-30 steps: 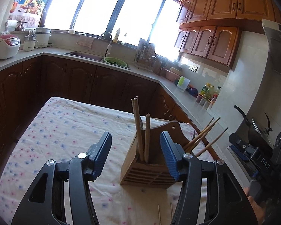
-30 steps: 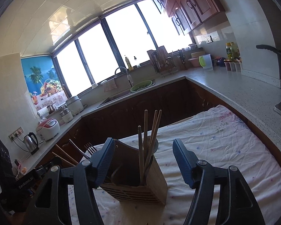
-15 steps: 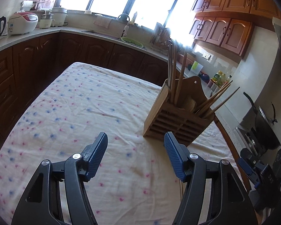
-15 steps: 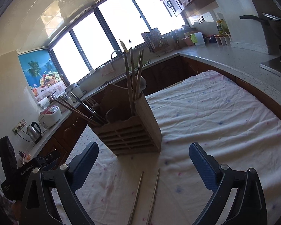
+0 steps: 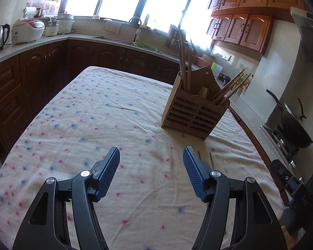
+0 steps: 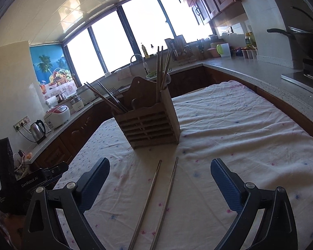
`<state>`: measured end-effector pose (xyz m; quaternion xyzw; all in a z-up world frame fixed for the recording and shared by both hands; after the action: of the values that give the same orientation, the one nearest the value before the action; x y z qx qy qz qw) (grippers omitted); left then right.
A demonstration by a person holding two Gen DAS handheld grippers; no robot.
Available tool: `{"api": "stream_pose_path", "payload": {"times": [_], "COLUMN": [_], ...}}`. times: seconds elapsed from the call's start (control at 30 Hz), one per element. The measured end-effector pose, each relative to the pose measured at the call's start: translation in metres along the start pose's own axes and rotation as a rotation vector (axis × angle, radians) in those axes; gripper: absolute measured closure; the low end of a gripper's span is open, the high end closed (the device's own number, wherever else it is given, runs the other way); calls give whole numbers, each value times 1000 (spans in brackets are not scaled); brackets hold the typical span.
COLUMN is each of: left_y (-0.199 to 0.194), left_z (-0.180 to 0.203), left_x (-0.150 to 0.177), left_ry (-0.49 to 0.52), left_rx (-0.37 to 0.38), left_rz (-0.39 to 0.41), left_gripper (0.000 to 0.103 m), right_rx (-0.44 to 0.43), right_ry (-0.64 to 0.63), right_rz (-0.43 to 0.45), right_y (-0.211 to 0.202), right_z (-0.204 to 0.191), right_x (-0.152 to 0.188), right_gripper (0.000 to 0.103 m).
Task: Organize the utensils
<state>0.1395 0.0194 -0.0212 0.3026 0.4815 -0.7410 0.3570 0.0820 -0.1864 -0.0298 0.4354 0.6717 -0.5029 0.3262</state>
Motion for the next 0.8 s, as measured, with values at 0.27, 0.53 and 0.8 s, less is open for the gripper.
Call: {"api": "stream_pose_path", "payload": {"times": [0.27,0.53,0.8], "left_y": [-48,-61,-66], "left_z": [22,27,32], "left_x": [18,44,61], "left_ry": [155,195,217], "left_rx": [-60,-80,-101], "left_rz": [134,152,154], "left_gripper": [16,7,0], "right_rx": [74,89,95], "right_ry": [-154,-244,-250], "right_rz": [244,291,268], "right_y": [-59,-77,-82], "right_z": [-15,-22,-15], "right_x": [-2,17,30], "right_gripper": [0,0,0]}}
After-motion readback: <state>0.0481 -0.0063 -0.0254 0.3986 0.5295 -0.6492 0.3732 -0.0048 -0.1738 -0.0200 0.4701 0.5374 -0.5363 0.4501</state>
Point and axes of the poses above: each gripper's, at about its wrist camera, not at the fingertips, and y roughly the way its jaws point, z to its right, x to its underside, the point moved 5 cm from there along y, roughly the way its jaws point, and after that the axes turned 6 degrees about x, right-handed, at the moved point
